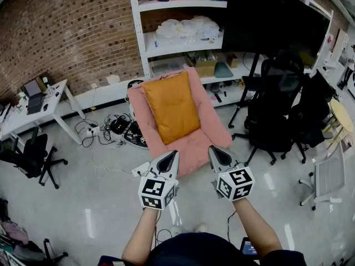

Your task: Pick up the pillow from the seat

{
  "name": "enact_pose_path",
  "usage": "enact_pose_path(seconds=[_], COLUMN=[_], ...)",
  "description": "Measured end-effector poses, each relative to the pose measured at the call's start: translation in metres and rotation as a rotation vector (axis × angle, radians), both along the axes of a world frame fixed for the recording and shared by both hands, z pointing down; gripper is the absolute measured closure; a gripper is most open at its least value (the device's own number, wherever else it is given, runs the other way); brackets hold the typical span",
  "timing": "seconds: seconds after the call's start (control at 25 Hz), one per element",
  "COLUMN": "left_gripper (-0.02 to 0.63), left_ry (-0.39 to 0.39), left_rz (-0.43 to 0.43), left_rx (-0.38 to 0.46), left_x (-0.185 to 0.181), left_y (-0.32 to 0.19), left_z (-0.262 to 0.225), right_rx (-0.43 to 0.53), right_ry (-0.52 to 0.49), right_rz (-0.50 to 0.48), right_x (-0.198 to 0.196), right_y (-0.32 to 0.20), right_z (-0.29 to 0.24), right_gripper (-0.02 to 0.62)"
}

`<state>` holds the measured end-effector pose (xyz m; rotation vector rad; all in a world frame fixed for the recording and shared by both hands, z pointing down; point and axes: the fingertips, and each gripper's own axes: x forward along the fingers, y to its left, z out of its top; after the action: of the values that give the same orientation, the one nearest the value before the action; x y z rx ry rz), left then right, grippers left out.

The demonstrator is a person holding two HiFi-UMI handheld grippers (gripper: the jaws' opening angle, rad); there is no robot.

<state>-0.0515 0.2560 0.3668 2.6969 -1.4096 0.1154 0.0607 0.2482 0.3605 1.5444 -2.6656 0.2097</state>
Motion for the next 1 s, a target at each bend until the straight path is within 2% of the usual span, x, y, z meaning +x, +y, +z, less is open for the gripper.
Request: enact_pose_path(seconds=[0.24,1.0], left_gripper=[0.603,0.601], left_ry=[-0.013,-0.067], left_rz=[0.006,-0.025], left_rx=[0.006,0.000], left_x=[0.007,0.053], left_y=[0.008,0.022], left_z=[0.004,0.018], right_rx=[-0.014,-0.004], right_ry=[-0.043,-0.052], right_rz=[-0.002,-0.086], right_x=[0.006,0.037], right_y=[0.006,0.014], right_z=[0.006,0.017], right_gripper=[0.578,0.578])
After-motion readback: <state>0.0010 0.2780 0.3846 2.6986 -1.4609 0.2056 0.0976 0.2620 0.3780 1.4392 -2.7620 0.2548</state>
